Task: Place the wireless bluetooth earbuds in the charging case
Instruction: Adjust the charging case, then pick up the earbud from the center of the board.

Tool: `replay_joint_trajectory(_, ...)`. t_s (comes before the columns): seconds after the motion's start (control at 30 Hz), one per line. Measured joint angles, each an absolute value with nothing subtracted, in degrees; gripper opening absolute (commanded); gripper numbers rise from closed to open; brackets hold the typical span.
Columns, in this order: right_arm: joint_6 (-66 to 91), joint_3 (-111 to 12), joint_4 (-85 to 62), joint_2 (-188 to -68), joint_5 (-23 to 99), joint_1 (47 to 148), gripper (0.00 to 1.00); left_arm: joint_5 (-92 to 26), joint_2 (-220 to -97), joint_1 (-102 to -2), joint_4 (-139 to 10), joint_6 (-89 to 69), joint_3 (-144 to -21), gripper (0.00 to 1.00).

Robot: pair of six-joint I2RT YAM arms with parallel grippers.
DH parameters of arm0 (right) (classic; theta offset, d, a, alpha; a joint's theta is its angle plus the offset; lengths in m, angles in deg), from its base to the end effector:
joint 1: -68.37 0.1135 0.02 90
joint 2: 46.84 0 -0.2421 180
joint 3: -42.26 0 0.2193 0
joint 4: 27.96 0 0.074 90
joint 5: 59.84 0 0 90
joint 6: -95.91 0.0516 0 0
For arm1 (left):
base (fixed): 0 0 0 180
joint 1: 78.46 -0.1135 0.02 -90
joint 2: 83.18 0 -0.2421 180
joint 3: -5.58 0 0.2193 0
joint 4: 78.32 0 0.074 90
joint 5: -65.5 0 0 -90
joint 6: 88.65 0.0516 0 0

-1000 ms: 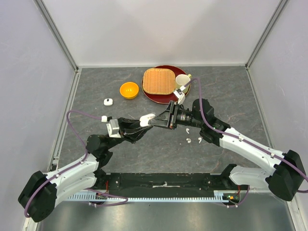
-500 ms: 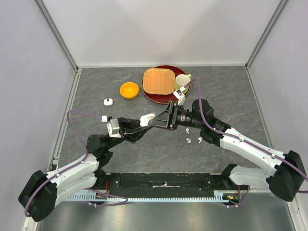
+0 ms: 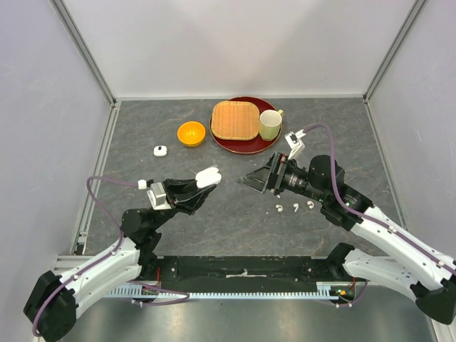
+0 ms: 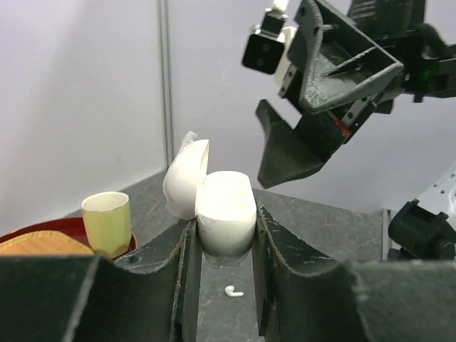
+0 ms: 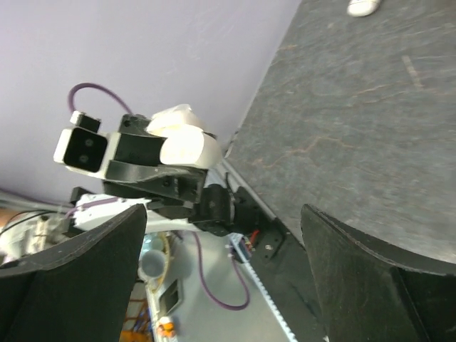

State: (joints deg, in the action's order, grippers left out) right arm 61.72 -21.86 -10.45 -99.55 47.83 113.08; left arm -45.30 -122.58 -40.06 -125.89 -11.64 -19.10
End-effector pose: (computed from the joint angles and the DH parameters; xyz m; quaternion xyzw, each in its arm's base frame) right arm 0.1388 0.1594 0.3364 -0.0311 0.7414 0.5810 0.3345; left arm 0.1044 -0.1061 0.2778 0.2581 0.4241 -0.4523 0.7409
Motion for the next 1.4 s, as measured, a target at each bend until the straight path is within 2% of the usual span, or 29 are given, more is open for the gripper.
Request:
replay_joint_trajectory(0.1,58.22,-22.13,-5.12,-96.76,44.16,112.32,0.96,-43.88,-120.39,-40.06,-123.85,-11.14,-18.36,0.02)
replay_joint_trajectory(0.23,53.33,-26.17,6.33,-97.0,36.42,110.74,0.91,-43.31,-117.9,-40.06,-121.16,-10.64,-18.33,0.02)
replay_joint_trajectory(0.33,49.81,-28.92,13.37,-98.81,32.22,106.59,0.81,-43.22,-116.61,-40.06,-119.83,-10.35,-18.33,0.02)
replay_joint_trajectory(0.43,46.6,-28.31,18.22,-99.53,31.15,98.3,0.73,-43.66,-116.11,-40.06,-118.19,-10.11,-18.33,0.02)
replay_joint_trajectory(0.6,42.29,-23.02,21.94,-99.18,33.12,85.39,0.66,-44.64,-116.17,-40.06,-116.47,-10.09,-18.38,0.02)
replay_joint_trajectory(0.63,41.55,-21.52,22.42,-99.33,34.15,82.66,0.61,-44.75,-116.24,-40.06,-116.29,-10.09,-18.38,0.02)
replay_joint_trajectory(0.83,39.47,-11.72,23.86,-101.21,36.55,70.9,0.54,-46.0,-116.61,-40.06,-116.12,-10.11,-18.38,0.02)
replay_joint_trajectory(1.23,41.15,-4.93,21.02,-102.88,35.85,68.93,0.45,-46.22,-117.38,-40.06,-116.16,-10.13,-18.38,0.02)
replay_joint_trajectory(1.4,42.16,-3.2,18.09,-105.21,35.46,68.65,0.44,-46.7,-117.66,-40.06,-116.16,-10.13,-18.38,0.02)
